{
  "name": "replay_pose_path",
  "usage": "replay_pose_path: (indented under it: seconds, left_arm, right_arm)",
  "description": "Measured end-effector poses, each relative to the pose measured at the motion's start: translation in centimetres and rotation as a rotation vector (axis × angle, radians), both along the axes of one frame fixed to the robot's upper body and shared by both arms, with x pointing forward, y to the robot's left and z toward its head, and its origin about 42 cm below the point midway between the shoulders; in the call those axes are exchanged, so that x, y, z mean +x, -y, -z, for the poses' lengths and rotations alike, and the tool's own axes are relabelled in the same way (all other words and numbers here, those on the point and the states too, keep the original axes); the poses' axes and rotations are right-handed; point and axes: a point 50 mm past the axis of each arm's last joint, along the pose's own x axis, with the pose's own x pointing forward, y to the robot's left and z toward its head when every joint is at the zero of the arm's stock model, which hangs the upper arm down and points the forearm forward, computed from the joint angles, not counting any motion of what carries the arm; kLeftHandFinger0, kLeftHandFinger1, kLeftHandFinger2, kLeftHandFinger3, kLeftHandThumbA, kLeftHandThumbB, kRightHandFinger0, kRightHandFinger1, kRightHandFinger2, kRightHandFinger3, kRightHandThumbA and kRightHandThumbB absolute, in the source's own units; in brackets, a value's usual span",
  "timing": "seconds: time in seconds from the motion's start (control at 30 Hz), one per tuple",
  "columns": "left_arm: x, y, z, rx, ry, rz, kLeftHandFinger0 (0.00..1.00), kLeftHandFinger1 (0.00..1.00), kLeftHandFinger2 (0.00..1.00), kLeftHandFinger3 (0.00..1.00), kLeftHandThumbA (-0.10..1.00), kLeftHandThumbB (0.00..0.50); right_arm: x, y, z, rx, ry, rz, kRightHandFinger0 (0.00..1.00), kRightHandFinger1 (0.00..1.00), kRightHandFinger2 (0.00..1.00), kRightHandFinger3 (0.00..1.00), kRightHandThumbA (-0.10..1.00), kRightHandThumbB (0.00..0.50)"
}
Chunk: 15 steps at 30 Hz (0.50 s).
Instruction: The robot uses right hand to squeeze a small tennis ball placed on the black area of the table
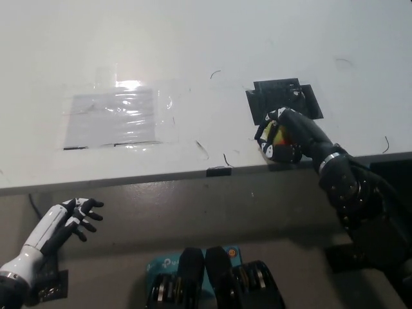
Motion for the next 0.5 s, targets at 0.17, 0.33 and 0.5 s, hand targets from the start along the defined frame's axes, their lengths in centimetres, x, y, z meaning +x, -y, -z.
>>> replay_pose_path:
  seconds: [0.17, 0.33, 0.5]
  left_arm:
    - [-0.04, -0.07, 0.01, -0.003, -0.001, -0.003, 0.46, 0.5, 0.58, 0.67, 0.92, 0.05]
    - [-0.18, -0.14, 0.14, -0.003, -0.005, -0.004, 0.46, 0.5, 0.58, 0.67, 0.91, 0.047]
    - [-0.26, -0.14, 0.22, -0.003, -0.007, -0.004, 0.47, 0.5, 0.59, 0.67, 0.9, 0.007]
  right_arm:
    - [0.07, 0.0, -0.13, 0.018, 0.01, 0.017, 1.0, 1.0, 1.0, 1.0, 0.49, 0.459]
    - [-0.11, 0.41, -0.03, 0.04, 0.016, 0.022, 1.0, 1.0, 1.0, 1.0, 0.48, 0.459]
    - [-0.59, 0.13, -0.65, 0.053, 0.038, 0.002, 1.0, 1.0, 1.0, 1.0, 0.47, 0.441]
